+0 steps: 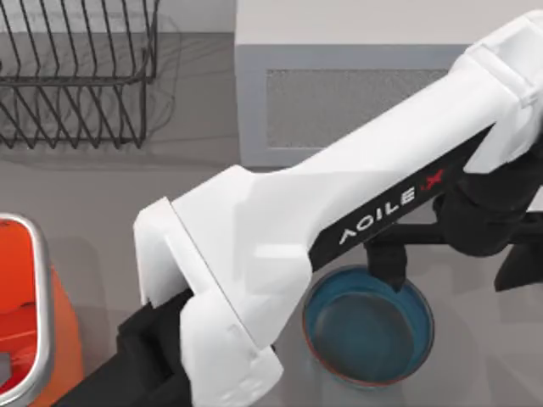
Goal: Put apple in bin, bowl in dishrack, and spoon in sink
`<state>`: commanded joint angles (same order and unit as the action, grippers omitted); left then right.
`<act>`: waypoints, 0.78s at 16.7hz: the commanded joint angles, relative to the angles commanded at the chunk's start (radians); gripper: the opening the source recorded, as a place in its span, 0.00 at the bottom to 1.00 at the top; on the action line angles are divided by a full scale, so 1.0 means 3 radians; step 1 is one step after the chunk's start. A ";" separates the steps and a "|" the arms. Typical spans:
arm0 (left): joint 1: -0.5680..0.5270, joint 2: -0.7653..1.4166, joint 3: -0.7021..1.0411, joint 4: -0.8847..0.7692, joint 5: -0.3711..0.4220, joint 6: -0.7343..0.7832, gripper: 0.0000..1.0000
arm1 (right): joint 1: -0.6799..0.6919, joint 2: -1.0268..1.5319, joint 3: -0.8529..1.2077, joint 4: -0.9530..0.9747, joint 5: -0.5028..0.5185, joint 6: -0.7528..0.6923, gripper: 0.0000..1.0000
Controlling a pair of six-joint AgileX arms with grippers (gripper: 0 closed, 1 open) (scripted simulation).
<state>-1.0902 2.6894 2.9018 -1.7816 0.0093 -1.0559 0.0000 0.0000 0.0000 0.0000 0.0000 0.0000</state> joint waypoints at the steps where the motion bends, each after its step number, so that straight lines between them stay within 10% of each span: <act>1: 0.0000 0.0000 0.0000 0.0000 0.0000 0.0000 1.00 | 0.0000 0.0000 0.0000 0.0000 0.0000 0.0000 1.00; 13: 0.0017 -0.0359 -0.1487 0.1114 -0.0005 0.0014 1.00 | 0.0000 0.0000 0.0000 0.0000 0.0000 0.0000 1.00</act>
<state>-1.0852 2.5816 2.4556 -1.4472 0.0077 -1.0516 0.0000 0.0000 0.0000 0.0000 0.0000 0.0000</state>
